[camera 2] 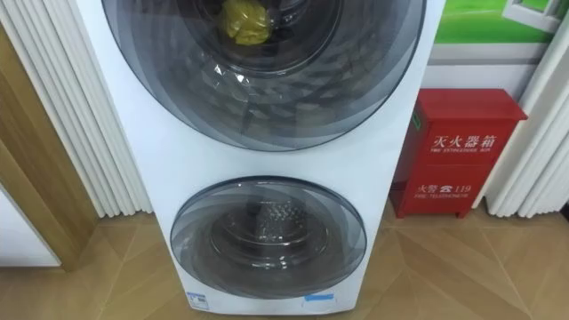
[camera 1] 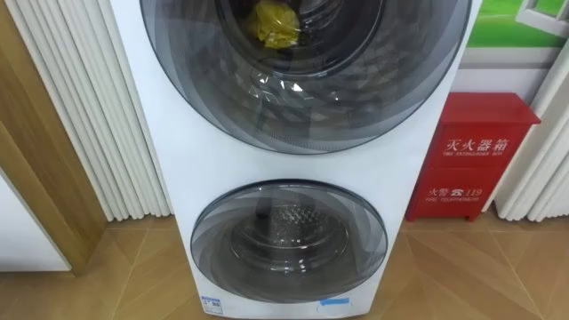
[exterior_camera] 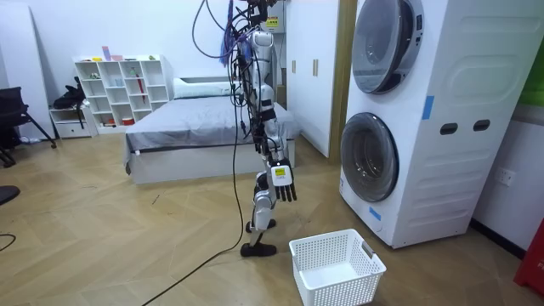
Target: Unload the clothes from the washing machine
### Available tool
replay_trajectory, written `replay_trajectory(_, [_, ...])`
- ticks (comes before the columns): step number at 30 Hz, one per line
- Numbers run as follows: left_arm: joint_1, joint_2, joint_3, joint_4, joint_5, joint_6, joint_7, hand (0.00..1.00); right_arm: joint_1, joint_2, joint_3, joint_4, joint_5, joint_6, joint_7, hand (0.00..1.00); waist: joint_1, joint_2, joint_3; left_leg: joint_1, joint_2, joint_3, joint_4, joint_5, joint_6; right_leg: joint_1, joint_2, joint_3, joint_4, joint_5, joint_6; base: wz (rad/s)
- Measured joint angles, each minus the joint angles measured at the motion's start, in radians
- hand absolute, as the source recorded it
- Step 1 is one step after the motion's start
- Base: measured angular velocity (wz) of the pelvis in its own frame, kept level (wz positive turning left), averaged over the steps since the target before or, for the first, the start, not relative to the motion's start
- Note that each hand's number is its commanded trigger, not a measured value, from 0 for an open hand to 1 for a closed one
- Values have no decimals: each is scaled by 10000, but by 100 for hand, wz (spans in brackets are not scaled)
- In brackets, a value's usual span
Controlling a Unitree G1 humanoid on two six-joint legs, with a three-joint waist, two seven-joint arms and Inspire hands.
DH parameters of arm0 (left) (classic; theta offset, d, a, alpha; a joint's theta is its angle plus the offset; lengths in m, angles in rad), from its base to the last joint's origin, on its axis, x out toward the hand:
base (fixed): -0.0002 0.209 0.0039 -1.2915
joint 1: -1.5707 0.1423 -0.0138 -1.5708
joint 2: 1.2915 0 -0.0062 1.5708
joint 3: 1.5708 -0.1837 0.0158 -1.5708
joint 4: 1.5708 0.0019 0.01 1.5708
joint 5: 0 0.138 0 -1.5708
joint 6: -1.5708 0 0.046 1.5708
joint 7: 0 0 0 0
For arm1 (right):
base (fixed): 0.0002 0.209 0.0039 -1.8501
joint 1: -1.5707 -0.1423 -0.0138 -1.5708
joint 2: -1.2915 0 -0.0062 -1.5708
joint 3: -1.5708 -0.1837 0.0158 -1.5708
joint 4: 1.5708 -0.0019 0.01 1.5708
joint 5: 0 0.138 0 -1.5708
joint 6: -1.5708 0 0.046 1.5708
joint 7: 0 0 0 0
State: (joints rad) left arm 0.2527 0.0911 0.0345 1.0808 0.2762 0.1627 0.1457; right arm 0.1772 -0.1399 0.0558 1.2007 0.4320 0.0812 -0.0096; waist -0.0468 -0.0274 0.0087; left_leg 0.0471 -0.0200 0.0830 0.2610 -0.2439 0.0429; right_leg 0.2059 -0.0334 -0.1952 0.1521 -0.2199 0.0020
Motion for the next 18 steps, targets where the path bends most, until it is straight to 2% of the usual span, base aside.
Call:
replay_trajectory(8, [-11, -9, 6, 4, 9, 14, 3, 0, -11, -32, -3, 16, -129, 18, 177, 0, -2, 42, -27, 10, -3, 29, -10, 0, 0, 2, 1, 41, -3, 0, 0, 0])
replay_trajectory(11, [-49, -8, 7, 3, 11, 29, 16, 0, 1, -61, 7, 35, -163, 32, 293, 0, 1, 17, -16, -23, -2, 4, -5, 0, 0, -23, -6, -5, -7, 0, 0, 0])
replay_trajectory(12, [-50, -8, 3, 3, 11, 44, 16, 0, -1, -65, 11, 33, -93, 49, 296, 0, 6, -36, 17, -21, -4, -3, -8, 0, 0, -17, -5, -4, -6, 0, 0, 0])
replay_trajectory(13, [-40, -8, 3, 3, 8, 74, 15, 0, 4, -63, 12, 32, 10, 66, 296, 0, 10, 20, -17, -15, -4, -5, -11, 0, 0, -9, -3, -1, -6, 0, 0, 0])
replay_trajectory(14, [-42, -8, 3, 3, 7, 77, 13, 0, 0, -63, 10, 32, 22, 71, 293, 0, 12, -38, 16, -11, -5, -3, -15, 0, -1, -8, -2, 5, -6, 0, 0, 0])
replay_trajectory(18, [-73, -10, 10, 3, 5, 86, -10, 0, -10, -58, 4, 27, 1, 74, 235, 0, 37, 0, -7, -15, -14, -3, -20, 0, 0, -14, 0, 8, -6, 0, 0, 0])
